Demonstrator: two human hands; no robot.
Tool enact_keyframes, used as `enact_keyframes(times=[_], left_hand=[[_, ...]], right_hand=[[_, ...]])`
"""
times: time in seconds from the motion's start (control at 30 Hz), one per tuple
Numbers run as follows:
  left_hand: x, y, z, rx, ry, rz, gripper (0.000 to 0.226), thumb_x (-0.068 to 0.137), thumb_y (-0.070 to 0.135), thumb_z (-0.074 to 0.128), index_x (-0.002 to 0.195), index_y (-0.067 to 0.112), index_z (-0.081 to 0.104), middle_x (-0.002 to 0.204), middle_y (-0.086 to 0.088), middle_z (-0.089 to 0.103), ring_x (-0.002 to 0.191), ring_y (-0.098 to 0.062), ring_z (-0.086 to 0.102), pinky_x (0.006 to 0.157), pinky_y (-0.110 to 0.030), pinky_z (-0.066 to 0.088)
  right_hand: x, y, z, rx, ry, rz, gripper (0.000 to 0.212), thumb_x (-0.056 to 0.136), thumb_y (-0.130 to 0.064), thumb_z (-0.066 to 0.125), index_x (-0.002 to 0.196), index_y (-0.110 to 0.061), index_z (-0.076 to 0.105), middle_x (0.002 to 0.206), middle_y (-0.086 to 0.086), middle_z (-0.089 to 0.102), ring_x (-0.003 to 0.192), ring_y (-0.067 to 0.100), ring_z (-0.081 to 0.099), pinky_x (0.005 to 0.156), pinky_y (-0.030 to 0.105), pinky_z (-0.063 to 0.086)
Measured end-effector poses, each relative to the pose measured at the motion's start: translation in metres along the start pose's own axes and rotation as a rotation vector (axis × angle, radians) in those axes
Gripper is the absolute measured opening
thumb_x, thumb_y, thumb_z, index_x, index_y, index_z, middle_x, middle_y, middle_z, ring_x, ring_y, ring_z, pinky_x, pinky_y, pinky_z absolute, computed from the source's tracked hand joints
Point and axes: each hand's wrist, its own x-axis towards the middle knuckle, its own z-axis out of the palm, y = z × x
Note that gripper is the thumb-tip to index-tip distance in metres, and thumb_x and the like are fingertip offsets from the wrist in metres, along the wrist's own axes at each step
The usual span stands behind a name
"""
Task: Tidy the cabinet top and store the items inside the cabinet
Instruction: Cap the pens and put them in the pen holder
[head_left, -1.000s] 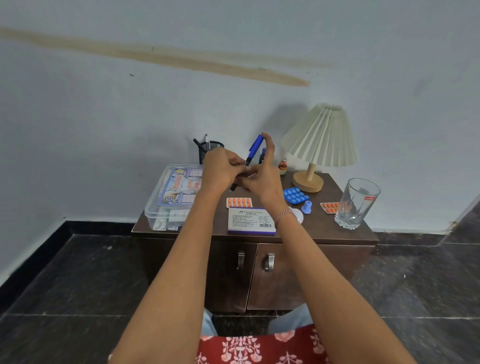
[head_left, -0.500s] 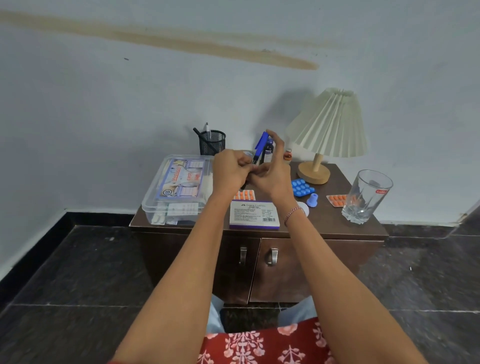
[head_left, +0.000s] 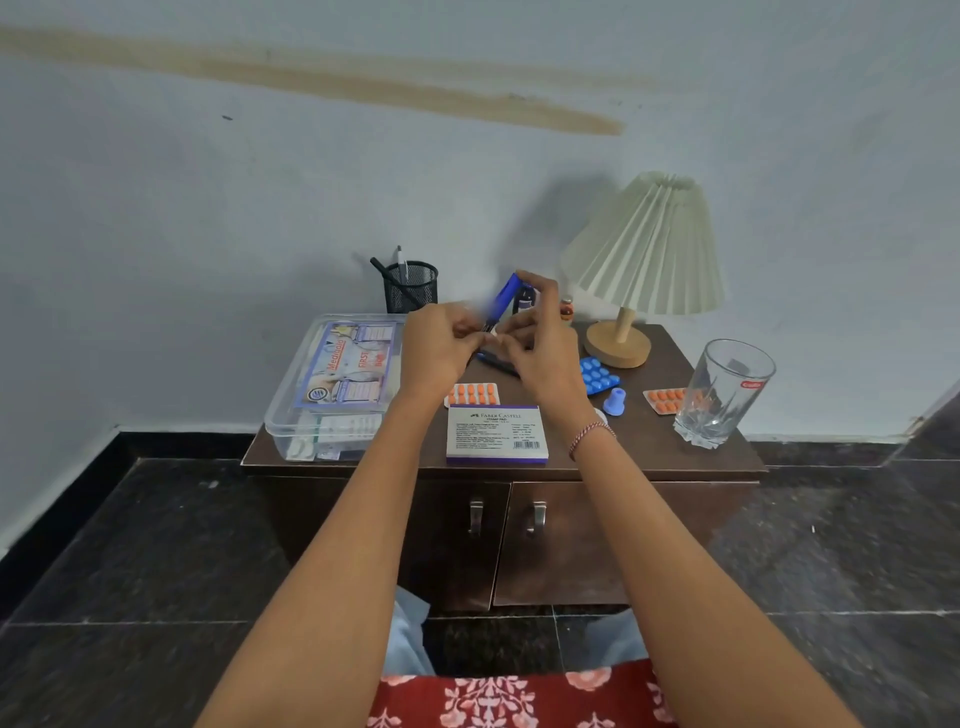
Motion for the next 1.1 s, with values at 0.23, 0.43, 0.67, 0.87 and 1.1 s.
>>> enact_keyframes(times=[0.23, 0.43, 0.67, 0.87, 1.1], left_hand=[[0.000, 0.012, 0.004, 0.066, 0.155, -0.001, 0.023, 0.084, 0.020, 0.069, 0.105, 0.014, 0.073, 0.097, -0.004, 0.071, 0.079, -0.010, 0.061, 0.071, -0.017, 0.042], [0.032, 0.014, -0.005, 0.092, 0.258, 0.053, 0.023, 0.089, 0.009, 0.060, 0.108, 0.014, 0.071, 0.098, -0.005, 0.074, 0.088, -0.018, 0.068, 0.081, -0.023, 0.049], [0.100, -0.004, -0.019, 0.036, 0.166, -0.069, 0.028, 0.093, 0.011, 0.053, 0.117, 0.010, 0.067, 0.114, -0.010, 0.069, 0.100, -0.024, 0.065, 0.088, -0.022, 0.043], [0.146, -0.036, -0.017, -0.111, 0.031, -0.258, 0.032, 0.090, 0.007, 0.047, 0.117, 0.005, 0.065, 0.107, -0.015, 0.066, 0.098, -0.028, 0.061, 0.092, -0.036, 0.047], [0.177, -0.064, -0.001, -0.400, -0.121, -0.541, 0.013, 0.090, -0.004, 0.042, 0.088, 0.003, 0.053, 0.091, -0.017, 0.051, 0.083, -0.025, 0.049, 0.078, -0.032, 0.046]], right_hand=[[0.018, -0.008, 0.007, 0.041, 0.198, -0.031, 0.044, 0.086, -0.006, 0.066, 0.122, -0.019, 0.043, 0.088, 0.004, 0.066, 0.071, 0.006, 0.064, 0.062, 0.005, 0.050], [0.069, -0.016, 0.023, -0.011, 0.190, -0.074, 0.042, 0.083, -0.005, 0.067, 0.116, -0.016, 0.044, 0.088, 0.006, 0.069, 0.071, 0.016, 0.068, 0.057, 0.010, 0.049], [0.138, -0.012, 0.065, 0.053, 0.136, -0.115, 0.028, 0.091, -0.002, 0.057, 0.114, -0.006, 0.042, 0.087, 0.015, 0.070, 0.078, 0.027, 0.070, 0.077, 0.039, 0.057], [0.182, 0.013, 0.103, -0.103, 0.044, -0.136, 0.022, 0.094, -0.005, 0.051, 0.112, -0.014, 0.043, 0.081, 0.015, 0.067, 0.072, 0.030, 0.069, 0.070, 0.045, 0.058], [0.206, 0.046, 0.128, -0.238, -0.076, -0.076, 0.021, 0.093, -0.007, 0.052, 0.111, -0.013, 0.044, 0.081, 0.017, 0.063, 0.072, 0.031, 0.064, 0.070, 0.044, 0.056]])
